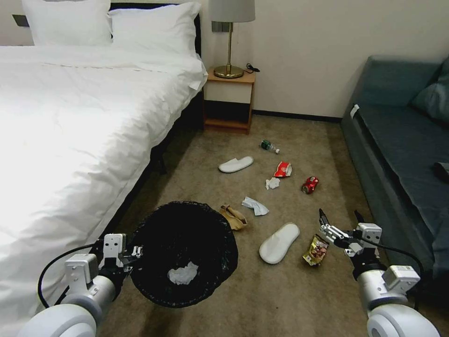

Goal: Pick up the trash bin, then pick up the garbage on the floor and place it into the trash bin.

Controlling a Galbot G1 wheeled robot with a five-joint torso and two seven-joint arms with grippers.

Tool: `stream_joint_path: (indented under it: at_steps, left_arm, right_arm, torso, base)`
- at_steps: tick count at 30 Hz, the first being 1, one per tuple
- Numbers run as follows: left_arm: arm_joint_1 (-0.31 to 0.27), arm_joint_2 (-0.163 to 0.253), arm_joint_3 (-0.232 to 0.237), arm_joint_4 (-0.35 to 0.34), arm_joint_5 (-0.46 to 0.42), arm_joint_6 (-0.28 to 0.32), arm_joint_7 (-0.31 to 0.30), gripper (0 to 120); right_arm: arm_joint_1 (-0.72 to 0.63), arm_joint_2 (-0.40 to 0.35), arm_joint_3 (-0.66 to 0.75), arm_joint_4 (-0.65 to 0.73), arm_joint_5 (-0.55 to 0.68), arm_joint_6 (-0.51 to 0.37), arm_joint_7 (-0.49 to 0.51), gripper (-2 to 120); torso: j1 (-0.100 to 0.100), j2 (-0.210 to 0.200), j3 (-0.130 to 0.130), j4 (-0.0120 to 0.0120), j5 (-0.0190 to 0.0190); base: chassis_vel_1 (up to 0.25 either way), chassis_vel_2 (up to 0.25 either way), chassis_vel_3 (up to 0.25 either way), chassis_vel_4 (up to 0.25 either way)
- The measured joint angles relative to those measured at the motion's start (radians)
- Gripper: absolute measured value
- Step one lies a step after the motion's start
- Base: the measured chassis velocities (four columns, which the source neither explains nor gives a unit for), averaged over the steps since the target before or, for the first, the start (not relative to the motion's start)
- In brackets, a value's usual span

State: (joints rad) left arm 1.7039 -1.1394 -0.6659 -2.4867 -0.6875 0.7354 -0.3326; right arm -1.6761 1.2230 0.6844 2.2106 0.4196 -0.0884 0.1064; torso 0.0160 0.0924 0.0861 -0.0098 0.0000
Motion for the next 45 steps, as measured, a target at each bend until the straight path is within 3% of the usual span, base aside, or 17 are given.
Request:
stream_joint_path:
  at_steps: [30,45]
  left_arm:
    - [0.007,-0.020,-0.022,-0.014,0.010,0.000,-0.006,2]
    - [-0.018,-0.028,-0.072,-0.014,-0.029,0.000,-0.029,2]
  right_arm:
    - [-0.046,0.006,0.009,-0.009,0.005,0.008,-0.003,100]
    - [-0.158,-0.034,0.137,-0.137,0.039,0.034,-0.104,100]
  torso:
    - [0.000,0.000,0.000,0.0000,0.0002]
    - [0.000,0.000,0.000,0.0000,0.0000]
  base:
    - [-0.145,0.145,0.149,-0.145]
    - [-0.029,0.026,0.033,-0.027]
